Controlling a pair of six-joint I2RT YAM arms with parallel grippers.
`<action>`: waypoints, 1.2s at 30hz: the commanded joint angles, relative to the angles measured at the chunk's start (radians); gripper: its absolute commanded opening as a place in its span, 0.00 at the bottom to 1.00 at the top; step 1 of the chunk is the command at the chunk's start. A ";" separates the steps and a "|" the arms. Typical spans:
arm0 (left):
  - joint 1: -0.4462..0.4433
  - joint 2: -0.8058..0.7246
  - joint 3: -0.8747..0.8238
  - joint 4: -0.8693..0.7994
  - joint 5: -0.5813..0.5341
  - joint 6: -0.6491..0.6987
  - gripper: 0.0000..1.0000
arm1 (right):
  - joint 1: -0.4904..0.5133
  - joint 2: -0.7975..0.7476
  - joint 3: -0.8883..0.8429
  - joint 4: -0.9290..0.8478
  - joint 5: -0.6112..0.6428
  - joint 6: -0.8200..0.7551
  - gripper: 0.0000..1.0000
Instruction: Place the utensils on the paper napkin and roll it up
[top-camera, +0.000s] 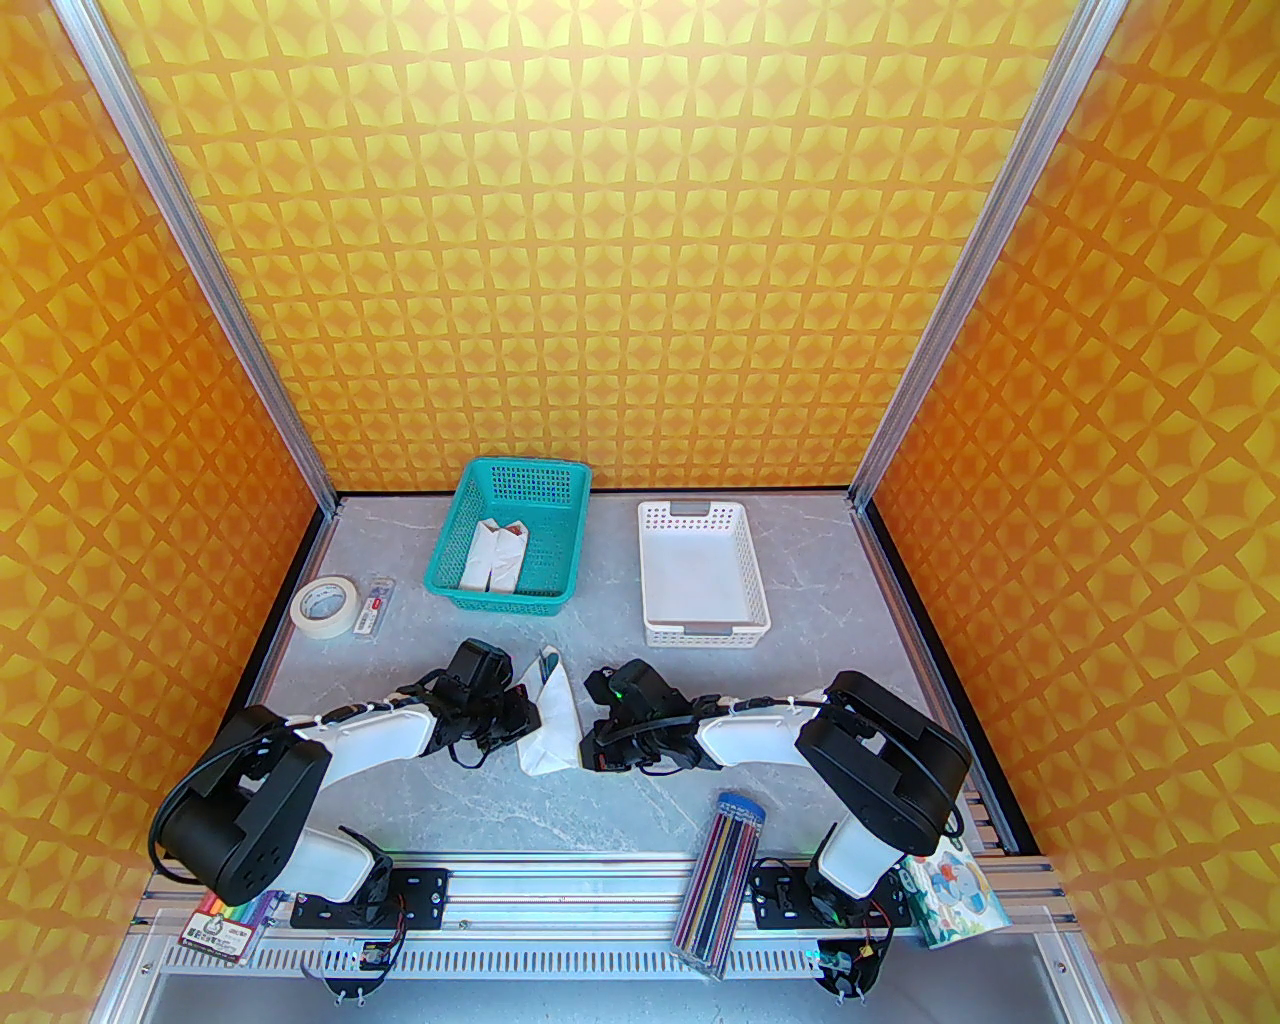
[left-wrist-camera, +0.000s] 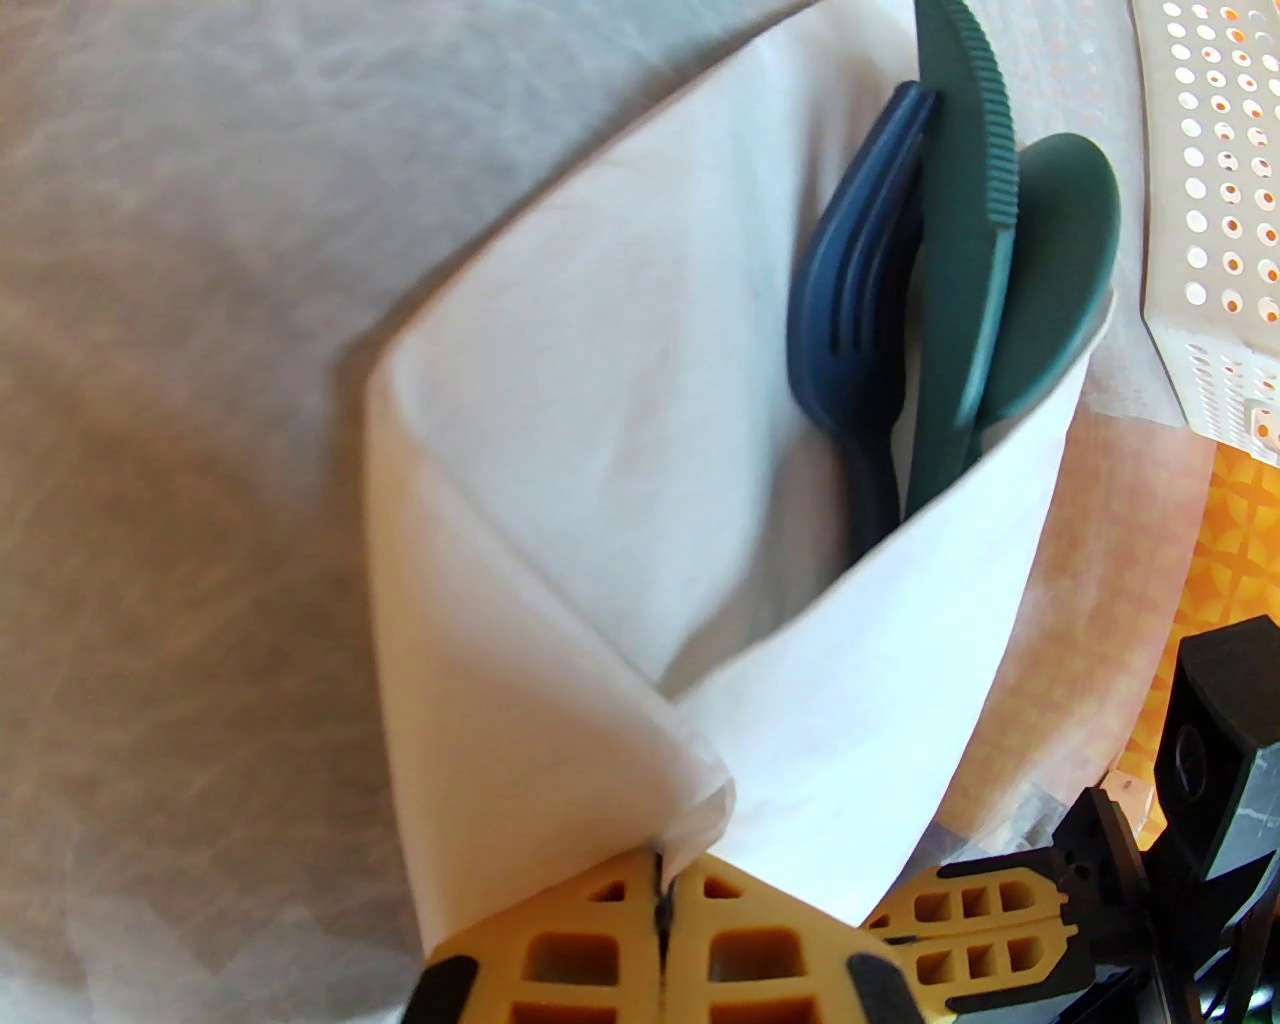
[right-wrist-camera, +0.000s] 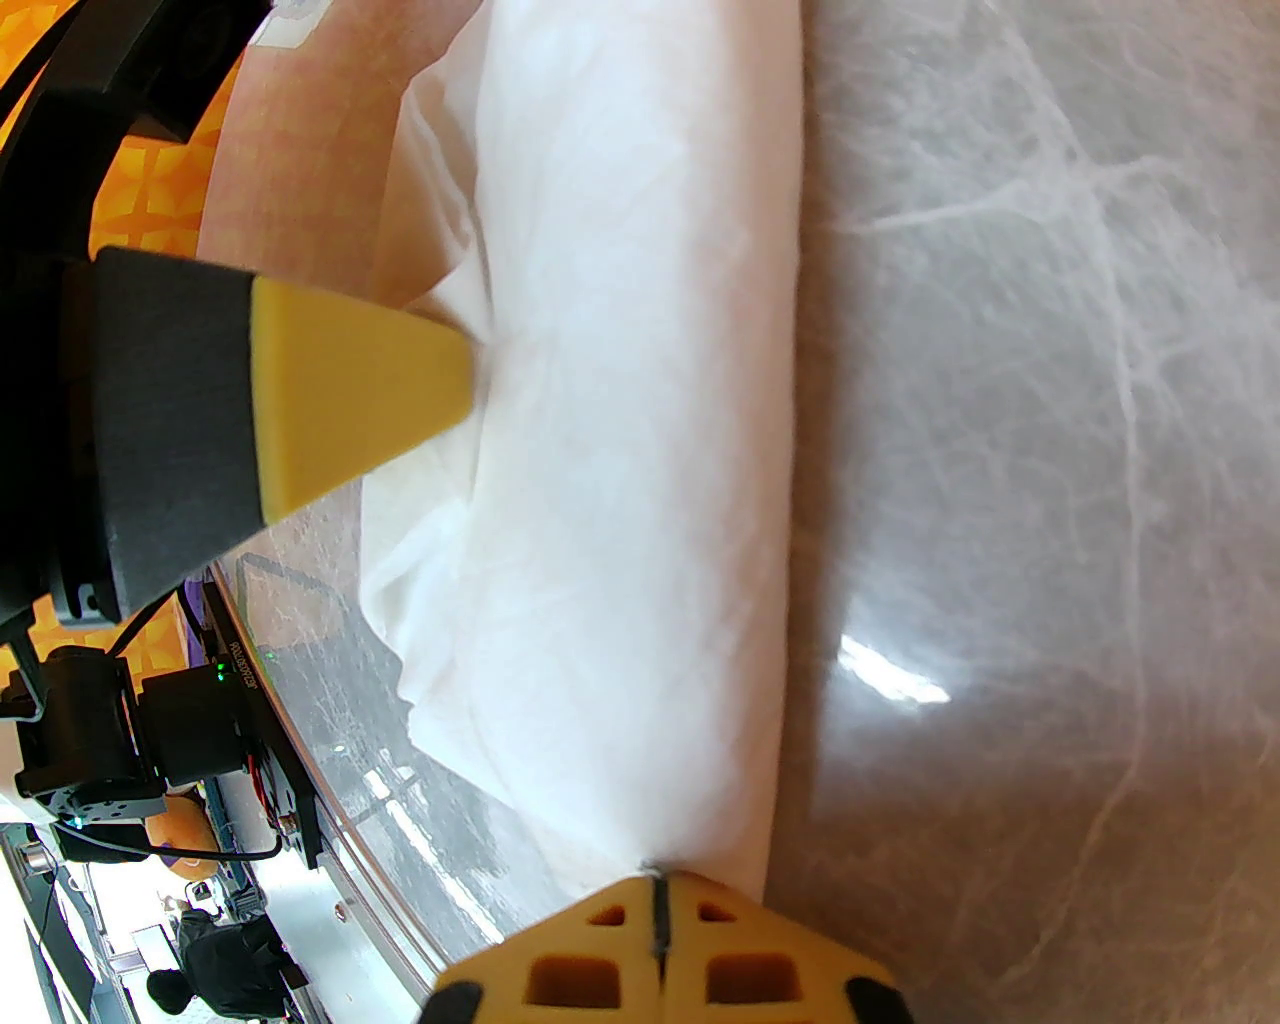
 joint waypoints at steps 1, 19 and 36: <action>-0.004 -0.031 0.001 -0.066 -0.035 0.026 0.00 | 0.002 0.037 -0.009 -0.079 0.059 0.001 0.00; -0.029 -0.179 0.074 -0.224 -0.029 0.041 0.00 | 0.003 0.065 0.025 -0.150 0.087 -0.016 0.00; -0.099 -0.046 0.216 -0.180 0.006 0.009 0.00 | 0.003 0.084 0.047 -0.190 0.093 -0.033 0.00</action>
